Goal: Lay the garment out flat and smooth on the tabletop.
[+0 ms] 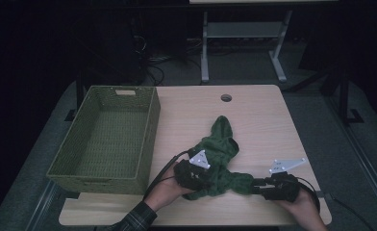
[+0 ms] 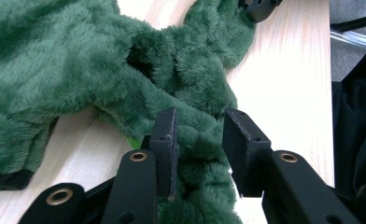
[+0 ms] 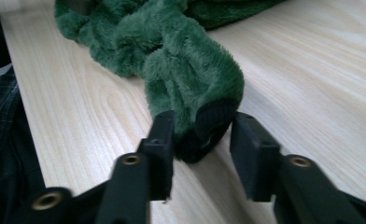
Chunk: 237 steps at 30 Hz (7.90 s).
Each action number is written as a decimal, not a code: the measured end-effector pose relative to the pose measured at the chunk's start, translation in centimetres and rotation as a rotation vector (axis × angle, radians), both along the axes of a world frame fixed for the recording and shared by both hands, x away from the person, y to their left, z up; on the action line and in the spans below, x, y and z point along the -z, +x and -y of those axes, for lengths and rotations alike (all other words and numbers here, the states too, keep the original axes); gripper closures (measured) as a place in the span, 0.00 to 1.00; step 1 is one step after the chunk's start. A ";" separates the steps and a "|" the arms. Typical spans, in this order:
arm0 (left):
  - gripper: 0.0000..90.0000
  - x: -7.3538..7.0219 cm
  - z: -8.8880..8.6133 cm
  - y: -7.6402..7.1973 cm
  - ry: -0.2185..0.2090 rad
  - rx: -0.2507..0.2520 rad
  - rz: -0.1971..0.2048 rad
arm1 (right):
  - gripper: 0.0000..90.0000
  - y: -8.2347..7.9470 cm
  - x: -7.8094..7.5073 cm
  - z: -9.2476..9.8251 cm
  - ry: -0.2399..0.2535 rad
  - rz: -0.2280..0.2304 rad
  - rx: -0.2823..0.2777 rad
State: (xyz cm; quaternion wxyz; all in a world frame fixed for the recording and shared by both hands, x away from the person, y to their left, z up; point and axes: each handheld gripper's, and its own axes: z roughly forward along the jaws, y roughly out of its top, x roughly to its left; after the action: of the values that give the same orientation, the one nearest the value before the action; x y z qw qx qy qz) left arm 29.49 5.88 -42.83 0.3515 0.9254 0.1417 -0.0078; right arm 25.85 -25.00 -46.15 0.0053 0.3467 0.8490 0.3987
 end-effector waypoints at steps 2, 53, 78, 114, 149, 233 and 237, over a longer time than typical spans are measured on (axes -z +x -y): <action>0.73 0.2 0.2 0.1 0.006 0.000 0.001 | 0.87 -0.1 -0.1 -0.1 0.002 0.015 -0.014; 0.77 -0.9 -1.1 0.8 -0.008 -0.067 0.038 | 0.71 2.1 -3.9 -8.1 0.062 0.106 -0.221; 0.71 -1.9 -3.2 -0.1 -0.018 -0.100 0.045 | 0.84 2.6 -5.3 -8.7 0.106 0.143 -0.239; 0.96 -0.5 -4.6 -1.2 0.046 -0.071 -0.066 | 0.92 2.2 -1.1 -7.4 -0.082 0.101 -0.182; 0.93 -3.5 -3.1 -0.2 -0.068 -0.044 -0.061 | 0.95 2.9 -1.2 -9.5 -0.057 0.124 -0.212; 0.85 0.3 2.7 0.4 -0.040 0.013 -0.034 | 0.99 0.5 -2.9 -6.5 -0.016 0.168 -0.074; 0.86 0.9 2.4 0.9 -0.032 0.009 -0.051 | 1.00 0.9 -1.1 -7.0 -0.078 0.121 -0.087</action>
State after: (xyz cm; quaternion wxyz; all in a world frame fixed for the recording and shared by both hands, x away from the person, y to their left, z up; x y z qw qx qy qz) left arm 30.38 3.50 -43.70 0.3625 0.9197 0.1464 -0.0350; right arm 26.73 -18.03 -45.07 0.0530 0.2840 0.8764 0.3854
